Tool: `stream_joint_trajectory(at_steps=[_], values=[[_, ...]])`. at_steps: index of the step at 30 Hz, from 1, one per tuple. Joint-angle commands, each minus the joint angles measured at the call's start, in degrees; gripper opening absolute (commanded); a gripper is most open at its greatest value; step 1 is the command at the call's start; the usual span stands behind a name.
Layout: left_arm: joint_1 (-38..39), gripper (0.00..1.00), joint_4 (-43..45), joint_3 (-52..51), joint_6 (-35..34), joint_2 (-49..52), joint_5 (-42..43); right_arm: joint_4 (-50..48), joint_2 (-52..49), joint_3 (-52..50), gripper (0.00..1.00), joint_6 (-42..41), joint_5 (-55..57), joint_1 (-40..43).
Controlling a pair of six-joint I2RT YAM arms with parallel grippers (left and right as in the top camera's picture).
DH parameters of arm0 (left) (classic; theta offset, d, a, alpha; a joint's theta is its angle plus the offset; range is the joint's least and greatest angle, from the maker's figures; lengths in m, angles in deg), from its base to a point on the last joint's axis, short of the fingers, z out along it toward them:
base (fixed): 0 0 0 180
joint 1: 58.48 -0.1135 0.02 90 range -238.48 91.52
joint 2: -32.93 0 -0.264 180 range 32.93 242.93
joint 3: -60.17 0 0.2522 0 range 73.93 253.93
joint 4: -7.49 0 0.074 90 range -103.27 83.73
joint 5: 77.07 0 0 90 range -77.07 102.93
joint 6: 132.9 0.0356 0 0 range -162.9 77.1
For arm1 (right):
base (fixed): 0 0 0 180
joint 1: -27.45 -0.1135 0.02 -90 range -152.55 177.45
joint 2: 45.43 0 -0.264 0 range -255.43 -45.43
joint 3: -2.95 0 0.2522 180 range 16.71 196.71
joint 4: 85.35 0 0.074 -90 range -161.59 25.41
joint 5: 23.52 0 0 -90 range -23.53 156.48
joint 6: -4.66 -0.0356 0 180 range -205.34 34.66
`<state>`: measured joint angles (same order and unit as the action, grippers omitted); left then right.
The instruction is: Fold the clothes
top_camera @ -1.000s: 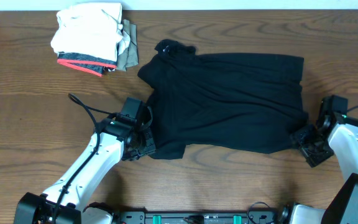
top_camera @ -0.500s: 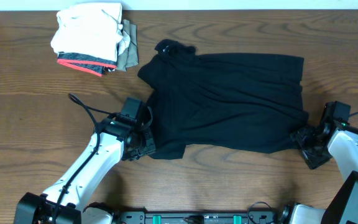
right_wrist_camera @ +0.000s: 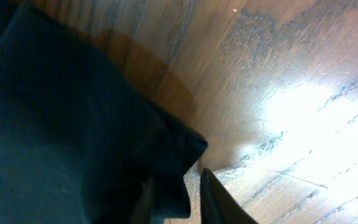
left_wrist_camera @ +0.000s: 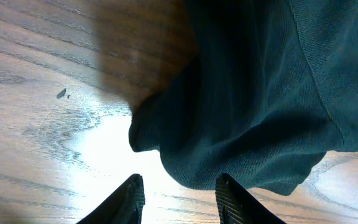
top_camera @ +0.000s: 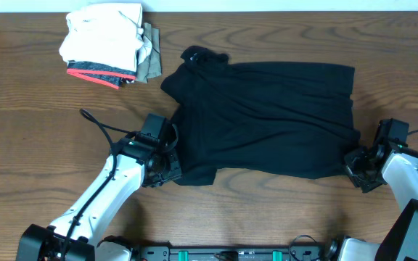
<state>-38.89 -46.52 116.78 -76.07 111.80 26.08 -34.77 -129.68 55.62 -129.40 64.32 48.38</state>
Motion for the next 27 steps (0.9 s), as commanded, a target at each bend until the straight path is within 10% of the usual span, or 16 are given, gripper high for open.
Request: stream_joint_trajectory(at_steps=[1,7,27], values=[[-0.3,0.4,-0.2,-0.2,0.1,-0.4,-0.8,0.0,0.7,-0.3,0.19,-0.1,0.2,0.7],[-0.3,0.4,-0.2,-0.2,0.1,-0.4,-0.8,0.0,0.7,-0.3,0.01,-0.1,-1.0,0.7],[-0.3,0.4,-0.2,-0.2,0.1,-0.4,-0.7,13.6,11.0,7.4,0.01,1.7,0.0,0.7]])
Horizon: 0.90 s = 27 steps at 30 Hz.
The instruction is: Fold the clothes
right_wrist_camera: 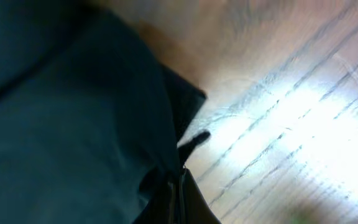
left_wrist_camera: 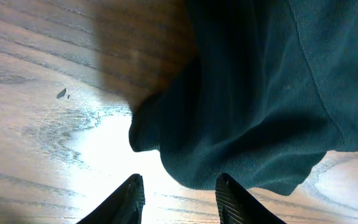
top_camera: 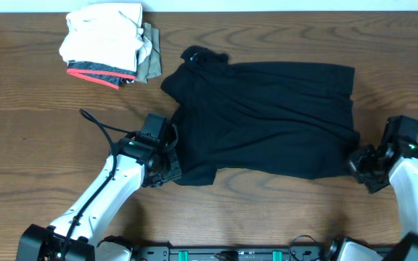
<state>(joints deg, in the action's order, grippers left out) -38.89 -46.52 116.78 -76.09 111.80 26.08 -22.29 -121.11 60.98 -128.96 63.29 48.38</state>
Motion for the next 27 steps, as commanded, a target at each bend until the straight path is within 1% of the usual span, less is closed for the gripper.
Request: stream_joint_trajectory(at_steps=[1,6,12,13,14,15,16,17,18,20,21,24,27], values=[[-0.3,0.4,-0.2,-0.2,0.2,-0.4,-0.7,1.7,3.1,2.2,0.01,1.3,1.7,0.7],[-0.3,0.4,-0.2,-0.2,0.2,-0.4,-0.7,4.3,5.5,2.6,0.02,1.3,5.2,0.9],[-0.3,0.41,-0.9,-0.2,0.2,-0.4,-0.7,7.4,5.5,2.6,0.07,1.2,8.0,2.6],[-0.3,0.41,-1.3,-0.2,0.2,-0.4,-0.7,8.1,5.5,2.6,0.09,1.2,8.8,3.2],[-0.3,0.4,-1.6,-0.2,0.5,-0.4,-0.7,8.5,5.5,2.6,0.15,0.8,9.2,3.7],[-0.3,0.41,-1.7,-0.2,1.1,-0.4,-0.7,8.6,5.5,2.6,0.27,0.8,9.4,4.4],[-0.3,0.46,-1.9,-0.2,1.7,-0.4,-0.7,8.6,5.5,2.6,0.35,0.8,9.4,5.0],[-0.3,0.49,-2.0,-0.2,2.2,-0.4,-0.7,8.7,5.5,2.6,0.43,0.9,9.4,5.6],[-0.3,0.51,-2.2,-0.2,2.4,-0.4,-0.7,8.9,5.5,2.6,0.47,0.9,9.1,6.1],[-0.3,0.53,-2.5,-0.2,2.5,-0.4,-0.7,9.2,5.5,2.6,0.5,1.8,8.4,6.6],[-0.3,0.55,-2.6,-0.2,2.5,-0.4,-0.7,9.3,5.5,2.6,0.51,2.8,7.8,6.7],[-0.3,0.56,-3.3,-0.1,2.6,-0.5,-0.7,9.3,5.5,2.6,0.55,5.0,6.3,6.7],[-0.3,0.56,-4.8,0.3,2.8,-0.6,-0.7,9.3,5.5,2.6,0.65,5.5,4.9,6.7]])
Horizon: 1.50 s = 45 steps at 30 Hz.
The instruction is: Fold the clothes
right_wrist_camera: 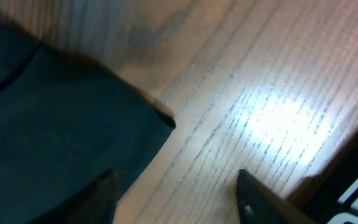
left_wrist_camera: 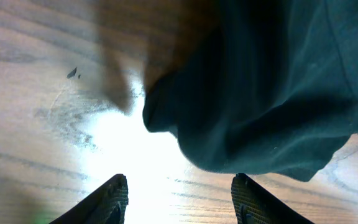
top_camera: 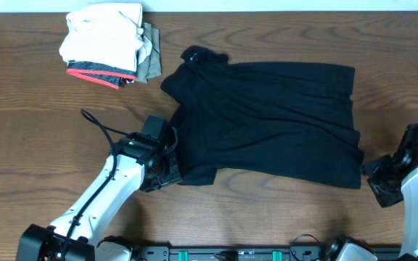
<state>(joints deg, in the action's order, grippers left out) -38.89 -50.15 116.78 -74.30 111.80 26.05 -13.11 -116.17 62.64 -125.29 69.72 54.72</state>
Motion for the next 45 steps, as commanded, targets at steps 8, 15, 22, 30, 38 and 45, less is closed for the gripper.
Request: stream_joint_trajectory(at_steps=[8,15,22,30,38,45], values=[[-0.3,0.8,-4.1,0.7,2.2,-3.2,-0.7,0.5,0.5,0.9,0.75,4.9,-5.5,0.3],[-0.3,0.96,-1.6,0.3,0.7,-2.1,-0.7,1.6,0.5,0.9,0.76,4.9,-5.5,0.3],[-0.3,0.96,6.0,0.3,5.9,-0.6,-0.7,1.8,0.5,0.9,0.77,6.9,-6.5,0.3],[-0.3,0.96,8.9,0.3,9.6,3.2,-1.4,1.9,0.5,0.9,0.77,7.5,-6.6,0.3],[-0.3,0.96,10.6,0.3,9.7,8.7,-1.7,1.9,0.5,0.9,0.77,7.5,-6.5,0.3],[-0.3,0.91,13.2,0.3,9.8,9.2,1.7,1.9,0.5,0.9,0.77,7.9,-6.6,0.3]])
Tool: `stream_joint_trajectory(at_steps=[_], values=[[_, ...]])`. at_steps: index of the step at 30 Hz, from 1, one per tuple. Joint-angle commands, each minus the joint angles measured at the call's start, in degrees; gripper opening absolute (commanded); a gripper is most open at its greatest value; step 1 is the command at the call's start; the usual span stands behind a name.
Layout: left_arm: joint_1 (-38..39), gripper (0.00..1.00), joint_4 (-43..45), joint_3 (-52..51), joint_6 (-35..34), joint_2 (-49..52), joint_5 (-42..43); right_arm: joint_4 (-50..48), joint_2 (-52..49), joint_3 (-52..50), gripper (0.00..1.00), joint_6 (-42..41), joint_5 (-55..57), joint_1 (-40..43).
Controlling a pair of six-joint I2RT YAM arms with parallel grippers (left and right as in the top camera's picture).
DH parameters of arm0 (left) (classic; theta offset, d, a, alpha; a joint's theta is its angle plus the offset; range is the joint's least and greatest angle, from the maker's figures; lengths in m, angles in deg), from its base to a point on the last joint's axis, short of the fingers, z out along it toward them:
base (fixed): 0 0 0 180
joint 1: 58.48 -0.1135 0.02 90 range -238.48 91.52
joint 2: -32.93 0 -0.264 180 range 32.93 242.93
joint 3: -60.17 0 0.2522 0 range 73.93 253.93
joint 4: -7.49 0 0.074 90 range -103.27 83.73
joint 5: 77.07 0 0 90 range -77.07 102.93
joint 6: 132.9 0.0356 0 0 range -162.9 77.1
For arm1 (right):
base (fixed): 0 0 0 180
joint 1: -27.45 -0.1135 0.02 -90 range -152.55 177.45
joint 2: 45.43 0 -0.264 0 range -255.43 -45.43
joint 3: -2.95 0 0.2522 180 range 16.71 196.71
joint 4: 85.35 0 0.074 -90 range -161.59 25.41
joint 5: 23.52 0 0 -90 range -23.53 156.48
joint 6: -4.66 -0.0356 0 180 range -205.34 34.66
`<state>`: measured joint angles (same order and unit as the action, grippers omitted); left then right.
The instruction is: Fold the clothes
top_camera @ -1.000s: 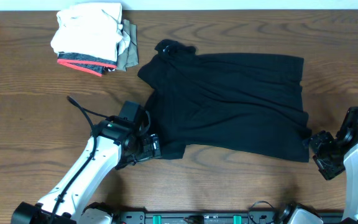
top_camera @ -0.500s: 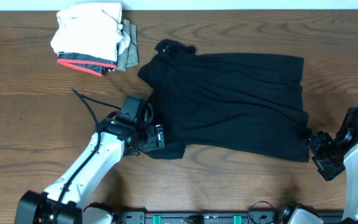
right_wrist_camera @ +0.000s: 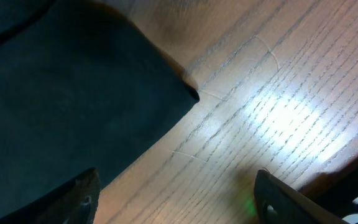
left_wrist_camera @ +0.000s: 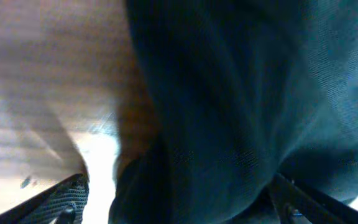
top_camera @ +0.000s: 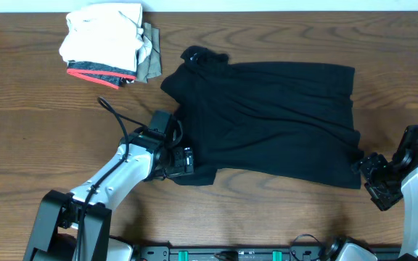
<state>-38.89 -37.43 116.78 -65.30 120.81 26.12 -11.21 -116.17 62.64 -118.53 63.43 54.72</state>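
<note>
A black shirt (top_camera: 267,116) lies spread flat on the wooden table, collar to the back left. My left gripper (top_camera: 183,161) is at its front left sleeve. In the left wrist view the fingers (left_wrist_camera: 70,199) stand wide apart, open, with dark cloth (left_wrist_camera: 229,93) filling the gap between them (left_wrist_camera: 179,208). My right gripper (top_camera: 363,165) sits by the shirt's front right corner (right_wrist_camera: 188,96). It is open (right_wrist_camera: 179,199), bare wood lies between its fingers, and the cloth (right_wrist_camera: 55,93) reaches its left finger (right_wrist_camera: 82,199).
A pile of folded clothes (top_camera: 107,43), white on top with a red-edged piece below, sits at the back left. Bare wood (top_camera: 35,145) lies left of the shirt. A black cable (top_camera: 115,119) loops off the left arm.
My left gripper has moved right onto the sleeve and opened wider, with cloth now between its fingers. The right gripper has shifted slightly left toward the front right corner, still open.
At first my right gripper was closing on the shirt's front right corner, and then it was shut on it further right. Later it stood open with the corner lying flatter and further out. The left gripper stayed beside the sleeve, opened wider, and now straddles it.
</note>
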Motion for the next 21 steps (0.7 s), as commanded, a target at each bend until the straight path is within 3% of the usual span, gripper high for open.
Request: stream_joint_trajectory(at_steps=[1,10,18,21], values=[[-0.3,0.87,0.7,0.3,0.8,0.2,2.3,0.1,0.5,0.9,0.77,1.2,-0.2,0.3],[-0.3,0.39,-1.8,0.3,0.7,0.2,4.0,0.1,0.5,0.9,0.77,2.0,-0.2,0.3],[-0.3,0.37,-13.8,1.5,-4.8,-0.1,4.3,0.1,0.5,0.9,0.78,2.0,-0.5,0.3],[-0.3,0.26,-17.5,2.1,-5.4,-0.2,4.4,0.1,0.5,0.9,0.78,2.0,-0.4,0.3]])
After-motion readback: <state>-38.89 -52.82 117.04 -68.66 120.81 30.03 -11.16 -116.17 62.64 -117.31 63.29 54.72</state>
